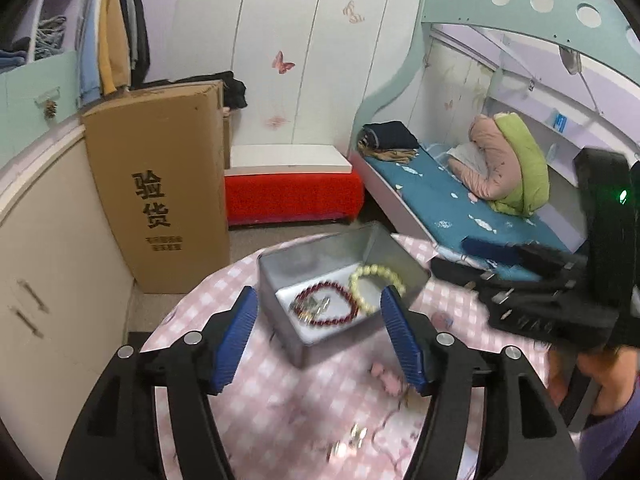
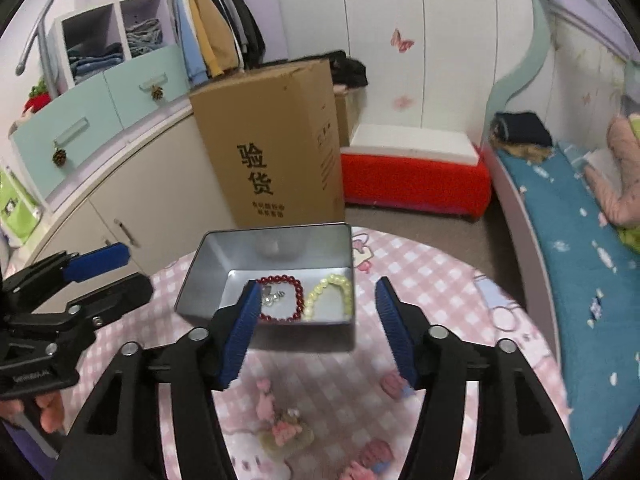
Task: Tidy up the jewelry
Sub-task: 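Withdraw both tools from the tin box back over the charms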
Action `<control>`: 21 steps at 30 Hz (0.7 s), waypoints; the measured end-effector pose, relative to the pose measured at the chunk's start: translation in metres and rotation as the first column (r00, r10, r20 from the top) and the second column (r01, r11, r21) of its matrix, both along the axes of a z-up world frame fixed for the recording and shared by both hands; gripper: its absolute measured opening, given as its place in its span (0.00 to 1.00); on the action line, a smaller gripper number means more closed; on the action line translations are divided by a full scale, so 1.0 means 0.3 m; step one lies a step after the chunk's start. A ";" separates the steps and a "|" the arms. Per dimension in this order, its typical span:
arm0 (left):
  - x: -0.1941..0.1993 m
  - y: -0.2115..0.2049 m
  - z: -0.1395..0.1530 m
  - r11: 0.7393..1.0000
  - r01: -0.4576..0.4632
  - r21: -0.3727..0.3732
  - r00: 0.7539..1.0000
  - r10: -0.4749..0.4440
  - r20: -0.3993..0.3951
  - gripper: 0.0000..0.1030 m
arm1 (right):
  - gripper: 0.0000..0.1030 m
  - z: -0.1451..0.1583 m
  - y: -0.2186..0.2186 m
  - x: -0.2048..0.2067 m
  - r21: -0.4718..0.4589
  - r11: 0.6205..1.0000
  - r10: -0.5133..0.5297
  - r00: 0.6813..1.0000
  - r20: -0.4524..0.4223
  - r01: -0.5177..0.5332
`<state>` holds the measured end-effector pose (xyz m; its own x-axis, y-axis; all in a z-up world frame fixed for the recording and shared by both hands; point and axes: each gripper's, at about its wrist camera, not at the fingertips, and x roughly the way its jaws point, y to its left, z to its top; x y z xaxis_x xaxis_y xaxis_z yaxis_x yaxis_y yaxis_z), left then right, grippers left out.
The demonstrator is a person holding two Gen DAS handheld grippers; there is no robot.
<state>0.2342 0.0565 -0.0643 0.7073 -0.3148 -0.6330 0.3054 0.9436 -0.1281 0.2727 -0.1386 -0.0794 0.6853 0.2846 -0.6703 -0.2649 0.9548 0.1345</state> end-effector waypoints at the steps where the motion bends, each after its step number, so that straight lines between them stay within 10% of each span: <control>1: -0.026 -0.002 -0.007 1.000 -0.002 0.020 1.000 0.002 0.005 0.60 | 0.59 0.007 -0.013 -0.026 -0.006 1.000 0.000 1.000 0.011 0.000; 21: -0.136 -0.002 -0.299 0.993 -0.118 0.025 0.974 0.120 -0.193 0.59 | 0.62 -0.256 -0.191 -0.294 -0.020 0.998 -0.063 0.992 -0.111 0.061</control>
<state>0.1935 0.0559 -0.1539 0.6023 -0.2263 -0.7655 0.1614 0.9737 -0.1609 0.1844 -0.1959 -0.1562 0.6222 0.2318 -0.7477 -0.1893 0.9714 0.1436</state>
